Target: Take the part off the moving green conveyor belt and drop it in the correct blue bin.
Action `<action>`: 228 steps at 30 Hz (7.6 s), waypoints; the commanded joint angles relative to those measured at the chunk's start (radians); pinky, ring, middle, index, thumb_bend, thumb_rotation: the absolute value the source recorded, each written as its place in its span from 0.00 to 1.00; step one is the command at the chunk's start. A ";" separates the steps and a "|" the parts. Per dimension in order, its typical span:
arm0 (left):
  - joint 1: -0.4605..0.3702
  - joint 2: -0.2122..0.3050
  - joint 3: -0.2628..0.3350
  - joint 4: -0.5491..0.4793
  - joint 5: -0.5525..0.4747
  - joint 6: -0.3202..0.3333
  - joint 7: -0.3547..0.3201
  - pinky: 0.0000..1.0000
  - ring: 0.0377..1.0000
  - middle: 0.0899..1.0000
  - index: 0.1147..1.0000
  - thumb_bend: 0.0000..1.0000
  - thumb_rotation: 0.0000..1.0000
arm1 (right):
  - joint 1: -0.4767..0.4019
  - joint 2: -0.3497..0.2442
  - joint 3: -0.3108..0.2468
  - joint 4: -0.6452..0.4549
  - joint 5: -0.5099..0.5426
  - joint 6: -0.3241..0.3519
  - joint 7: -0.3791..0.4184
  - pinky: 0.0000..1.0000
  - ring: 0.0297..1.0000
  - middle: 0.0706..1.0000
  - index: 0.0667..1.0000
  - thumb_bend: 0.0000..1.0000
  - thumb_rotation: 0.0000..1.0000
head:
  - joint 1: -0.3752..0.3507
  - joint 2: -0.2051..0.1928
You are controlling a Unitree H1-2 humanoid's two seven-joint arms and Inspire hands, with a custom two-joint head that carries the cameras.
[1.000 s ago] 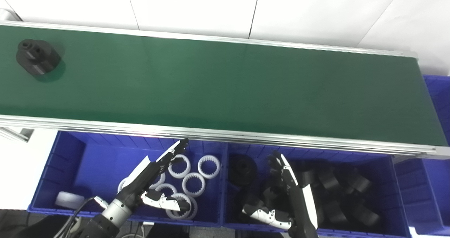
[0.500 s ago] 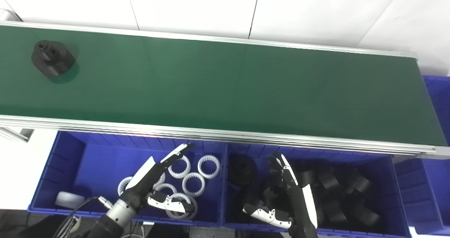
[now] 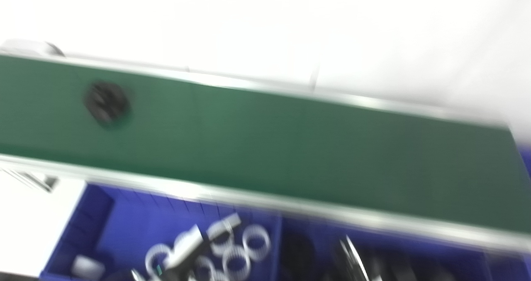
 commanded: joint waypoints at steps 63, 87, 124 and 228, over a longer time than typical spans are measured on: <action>-0.194 0.156 -0.327 -0.005 0.060 -0.033 0.383 0.93 0.97 0.96 0.90 0.92 0.33 | -0.789 0.272 -0.123 -0.336 -0.394 0.572 0.535 0.74 0.80 0.81 0.89 0.94 0.40 | -0.438 0.134; -0.215 0.168 -0.310 -0.023 0.065 -0.033 0.326 0.73 0.84 0.90 0.95 0.97 0.27 | -1.077 0.288 -0.034 0.097 -0.469 0.606 0.532 0.72 0.82 0.84 0.94 0.98 0.51 | -0.416 0.156; -0.171 0.118 -0.279 -0.072 0.030 -0.033 0.258 0.78 0.88 0.93 0.96 0.97 0.24 | -1.191 0.304 0.148 0.531 -0.537 0.603 0.492 0.63 0.78 0.84 0.89 0.97 0.21 | -0.321 0.202; 0.139 -0.115 0.372 -0.244 -0.152 -0.032 -0.381 0.85 0.95 1.00 1.00 0.86 0.22 | 0.075 0.102 -0.077 -0.317 -0.103 0.079 0.236 0.86 0.91 0.94 0.96 0.90 0.50 | -0.317 0.453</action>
